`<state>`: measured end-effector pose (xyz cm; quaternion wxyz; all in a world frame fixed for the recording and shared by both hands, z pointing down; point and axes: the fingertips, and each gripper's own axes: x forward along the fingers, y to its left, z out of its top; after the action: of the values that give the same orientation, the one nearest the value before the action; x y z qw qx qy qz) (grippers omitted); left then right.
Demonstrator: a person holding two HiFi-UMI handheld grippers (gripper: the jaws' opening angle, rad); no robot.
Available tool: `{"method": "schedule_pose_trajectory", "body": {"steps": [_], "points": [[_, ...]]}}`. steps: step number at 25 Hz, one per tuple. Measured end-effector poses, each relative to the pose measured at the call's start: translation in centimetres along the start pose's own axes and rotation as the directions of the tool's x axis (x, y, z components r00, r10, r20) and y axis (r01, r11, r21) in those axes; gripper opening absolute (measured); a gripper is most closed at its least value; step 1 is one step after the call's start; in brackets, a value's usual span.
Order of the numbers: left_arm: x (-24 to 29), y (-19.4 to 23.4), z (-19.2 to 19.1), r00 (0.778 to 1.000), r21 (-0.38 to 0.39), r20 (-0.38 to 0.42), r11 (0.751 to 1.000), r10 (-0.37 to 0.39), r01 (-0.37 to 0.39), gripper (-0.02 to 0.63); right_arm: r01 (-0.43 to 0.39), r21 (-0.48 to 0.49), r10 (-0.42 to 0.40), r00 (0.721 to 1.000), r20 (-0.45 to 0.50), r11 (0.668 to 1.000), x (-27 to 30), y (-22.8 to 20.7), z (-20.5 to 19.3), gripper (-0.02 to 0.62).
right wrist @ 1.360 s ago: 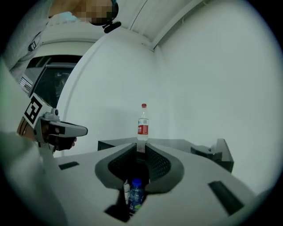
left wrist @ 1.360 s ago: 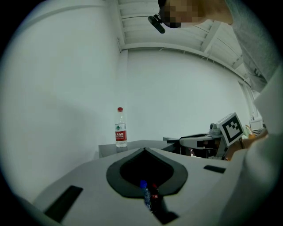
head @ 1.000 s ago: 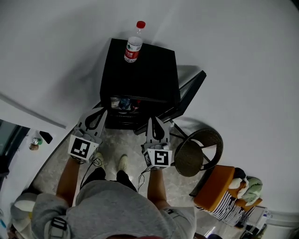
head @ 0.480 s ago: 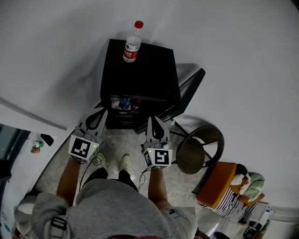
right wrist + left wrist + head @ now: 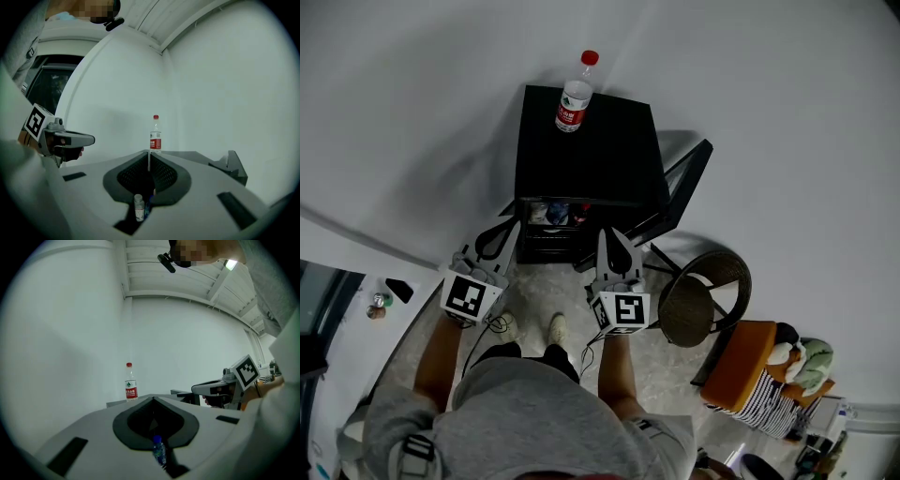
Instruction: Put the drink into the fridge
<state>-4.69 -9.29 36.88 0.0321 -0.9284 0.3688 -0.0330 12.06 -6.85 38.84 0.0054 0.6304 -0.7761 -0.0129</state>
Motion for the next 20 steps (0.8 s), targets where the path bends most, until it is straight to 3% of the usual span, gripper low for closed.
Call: {"method": "schedule_pose_trajectory", "body": {"steps": [7,11,20], "points": [[-1.3,2.6,1.3,0.999,0.0,0.048,1.0,-0.021,0.021,0.005,0.025,-0.007,-0.024,0.999,0.032,1.0,1.6,2.0,2.1,0.035],[-1.7,4.2,1.6,0.999,0.017,0.034,1.0,-0.008,0.007,0.005,0.01,-0.026,-0.008,0.998,0.063,1.0,3.3,2.7,4.1,0.035],[1.1,8.9,2.4,0.992,0.037,0.079,0.994,0.098,-0.102,0.005,-0.087,-0.018,0.089,0.987,0.138,0.996,10.1,1.3,7.2,0.035]]}}
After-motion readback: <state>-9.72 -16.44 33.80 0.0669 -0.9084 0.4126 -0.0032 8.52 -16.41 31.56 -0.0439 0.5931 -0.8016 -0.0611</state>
